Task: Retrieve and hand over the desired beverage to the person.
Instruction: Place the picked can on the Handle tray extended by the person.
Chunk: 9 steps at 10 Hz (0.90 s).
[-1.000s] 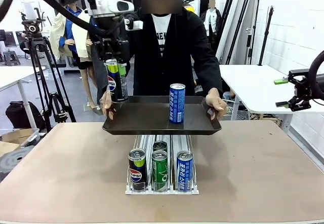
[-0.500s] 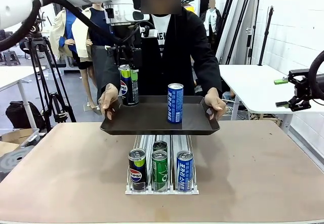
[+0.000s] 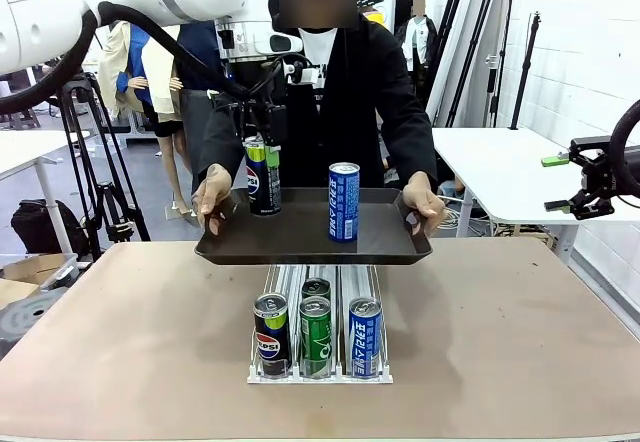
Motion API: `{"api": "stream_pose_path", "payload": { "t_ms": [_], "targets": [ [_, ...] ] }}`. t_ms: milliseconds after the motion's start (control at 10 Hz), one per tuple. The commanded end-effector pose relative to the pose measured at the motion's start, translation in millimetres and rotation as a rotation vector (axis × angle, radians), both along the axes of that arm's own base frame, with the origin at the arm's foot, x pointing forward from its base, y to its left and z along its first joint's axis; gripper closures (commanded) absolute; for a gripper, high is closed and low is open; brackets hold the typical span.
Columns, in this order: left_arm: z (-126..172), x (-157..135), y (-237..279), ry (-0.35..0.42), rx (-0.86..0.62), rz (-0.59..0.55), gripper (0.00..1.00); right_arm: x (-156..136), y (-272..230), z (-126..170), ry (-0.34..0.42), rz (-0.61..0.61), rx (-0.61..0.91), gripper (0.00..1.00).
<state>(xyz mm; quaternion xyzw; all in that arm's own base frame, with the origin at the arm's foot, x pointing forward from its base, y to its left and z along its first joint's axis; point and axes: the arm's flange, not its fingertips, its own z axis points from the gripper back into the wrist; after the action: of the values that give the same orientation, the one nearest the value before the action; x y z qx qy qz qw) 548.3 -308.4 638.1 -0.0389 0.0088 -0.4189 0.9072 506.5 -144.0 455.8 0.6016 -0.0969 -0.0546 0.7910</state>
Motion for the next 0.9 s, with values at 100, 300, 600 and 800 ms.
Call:
{"api": "stream_pose_path", "payload": {
  "t_ms": [100,300,600,800],
  "targets": [
    [-11.3,2.0,-1.8,-0.052,-0.003,-0.056,1.0,0.5,1.1,-0.7,-0.006,-0.001,-0.011,0.0],
    [-19.8,2.1,-1.2,-0.05,0.006,-0.053,1.0,0.5,1.1,-0.7,-0.006,-0.001,-0.011,0.0],
    [-33.1,-1.5,-1.3,-0.071,0.024,-0.066,1.0,0.5,1.1,-0.7,-0.006,-0.001,-0.011,0.0],
    [-34.7,-2.7,-1.9,-0.08,0.029,-0.068,1.0,0.5,1.1,-0.7,-0.006,-0.001,-0.011,0.0]
  ]
}}
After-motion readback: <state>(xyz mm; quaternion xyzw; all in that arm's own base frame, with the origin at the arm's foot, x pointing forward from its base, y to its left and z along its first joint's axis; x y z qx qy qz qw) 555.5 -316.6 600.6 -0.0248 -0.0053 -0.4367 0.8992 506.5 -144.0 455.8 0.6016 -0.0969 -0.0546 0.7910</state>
